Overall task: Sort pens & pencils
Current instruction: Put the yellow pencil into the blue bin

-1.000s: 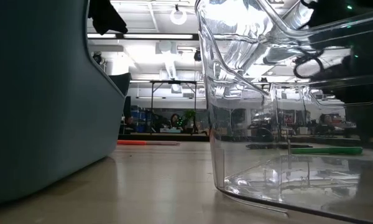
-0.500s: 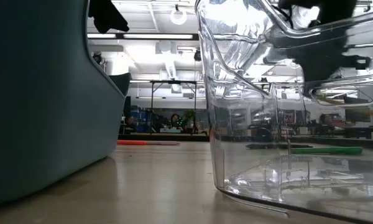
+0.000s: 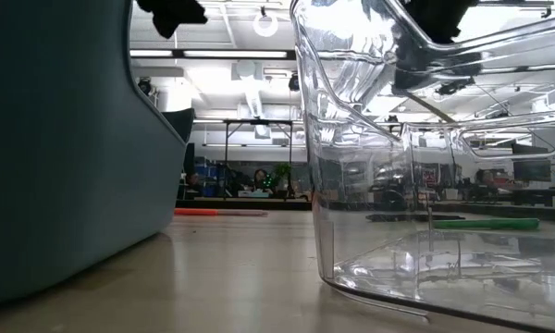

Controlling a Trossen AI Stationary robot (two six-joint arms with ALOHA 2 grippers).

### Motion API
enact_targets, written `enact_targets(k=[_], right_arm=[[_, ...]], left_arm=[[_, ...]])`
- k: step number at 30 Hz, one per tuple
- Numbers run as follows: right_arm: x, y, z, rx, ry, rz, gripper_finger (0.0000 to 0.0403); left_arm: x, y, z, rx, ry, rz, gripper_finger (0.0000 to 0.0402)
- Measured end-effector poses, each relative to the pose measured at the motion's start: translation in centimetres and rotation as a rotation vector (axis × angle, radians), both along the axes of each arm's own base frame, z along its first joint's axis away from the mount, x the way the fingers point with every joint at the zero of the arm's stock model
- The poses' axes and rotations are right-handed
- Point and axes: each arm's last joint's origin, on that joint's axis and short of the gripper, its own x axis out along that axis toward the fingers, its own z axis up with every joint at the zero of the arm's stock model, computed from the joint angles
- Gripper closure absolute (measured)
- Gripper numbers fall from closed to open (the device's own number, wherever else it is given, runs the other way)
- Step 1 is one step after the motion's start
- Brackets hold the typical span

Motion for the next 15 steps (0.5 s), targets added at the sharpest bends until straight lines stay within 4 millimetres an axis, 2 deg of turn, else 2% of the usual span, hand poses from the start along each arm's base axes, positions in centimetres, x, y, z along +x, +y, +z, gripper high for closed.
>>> enact_targets(k=[7,15], right_arm=[[1.3,-0.9,2.4,-0.115,-0.145,0.077,0.0399],[3.0,-0.8,4.5,-0.193,-0.378,0.224,0.0399]], left_arm=[[0.5,0.1,0.9,-0.046,-0.121,-0.025,0.0305],[2.7,0.7,0.7,-0.176,-0.200,-0.131,0.0305]])
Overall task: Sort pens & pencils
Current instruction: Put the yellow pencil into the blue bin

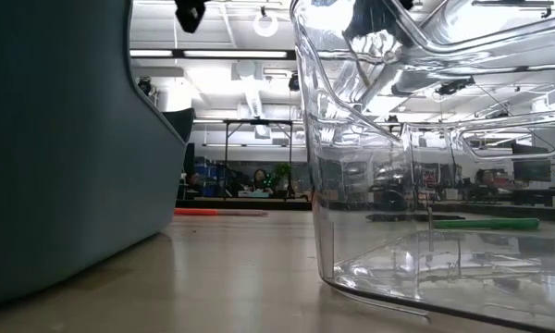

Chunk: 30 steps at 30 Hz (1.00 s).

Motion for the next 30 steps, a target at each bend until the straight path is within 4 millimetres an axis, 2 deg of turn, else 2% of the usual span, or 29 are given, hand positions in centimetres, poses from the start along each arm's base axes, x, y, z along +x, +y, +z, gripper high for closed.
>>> enact_targets(k=[10,14,17,23,30], right_arm=[[1.1,0.2,2.5,-0.079,-0.249,0.158,0.0399],[1.3,0.3,3.2,-0.106,-0.311,0.198,0.0399],[1.4,0.5,3.7,-0.133,-0.361,0.227,0.0399],[1.4,0.5,3.9,-0.164,-0.372,0.238,0.0399],[1.5,0.5,3.9,-0.185,-0.362,0.248,0.0399]], left_arm=[[3.6,0.8,-0.8,-0.058,-0.099,-0.137,0.0305],[4.6,1.3,-0.8,-0.070,-0.155,-0.140,0.0305],[5.5,1.8,-1.5,-0.105,-0.149,-0.129,0.0305],[7.2,2.6,-2.9,-0.162,-0.138,-0.085,0.0305],[8.4,2.8,-3.1,-0.173,-0.197,-0.003,0.0305]])
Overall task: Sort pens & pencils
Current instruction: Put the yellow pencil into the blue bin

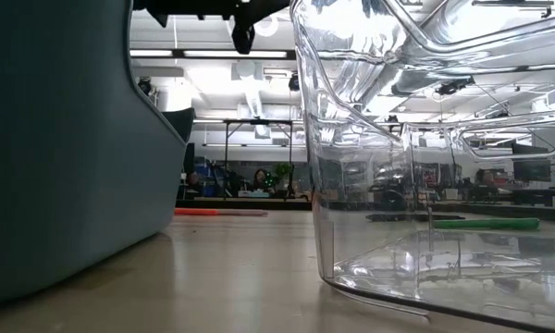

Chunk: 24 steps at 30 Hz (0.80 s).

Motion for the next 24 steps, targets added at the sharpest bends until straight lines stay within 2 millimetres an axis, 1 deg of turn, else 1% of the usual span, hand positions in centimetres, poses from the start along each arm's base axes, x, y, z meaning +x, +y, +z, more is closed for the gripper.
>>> enact_targets(k=[6,16,24], right_arm=[[0.8,0.0,-0.5,-0.014,0.010,0.023,0.0399],[2.3,0.0,-1.3,-0.008,0.008,0.090,0.0399],[2.6,0.0,-1.3,-0.017,-0.006,0.101,0.0399]], left_arm=[[0.9,-1.4,-0.2,0.030,0.003,0.037,0.0305],[1.1,-2.0,-0.3,0.015,0.011,0.066,0.0305],[1.2,-2.4,-0.3,0.007,0.017,0.054,0.0305]])
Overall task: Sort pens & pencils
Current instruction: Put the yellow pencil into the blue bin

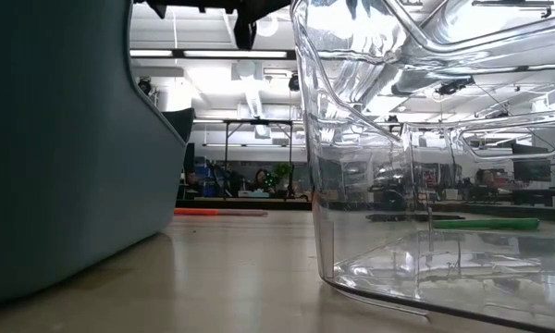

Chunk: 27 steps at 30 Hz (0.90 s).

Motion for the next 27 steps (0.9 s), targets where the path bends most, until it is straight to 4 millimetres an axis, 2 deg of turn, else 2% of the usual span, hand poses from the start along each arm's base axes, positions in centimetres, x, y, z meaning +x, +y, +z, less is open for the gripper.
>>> enact_targets(k=[5,17,27], right_arm=[[0.36,0.05,-0.27,0.005,0.005,0.023,0.0399],[0.47,0.04,-0.33,0.010,0.003,0.025,0.0398],[0.48,0.09,-0.26,0.002,-0.003,0.032,0.0398]], left_arm=[[0.52,-0.76,-0.26,-0.003,0.003,-0.034,0.0305],[0.56,-0.69,0.32,0.020,-0.019,-0.051,0.0307],[0.56,-0.63,0.45,0.031,-0.021,-0.045,0.0391]])
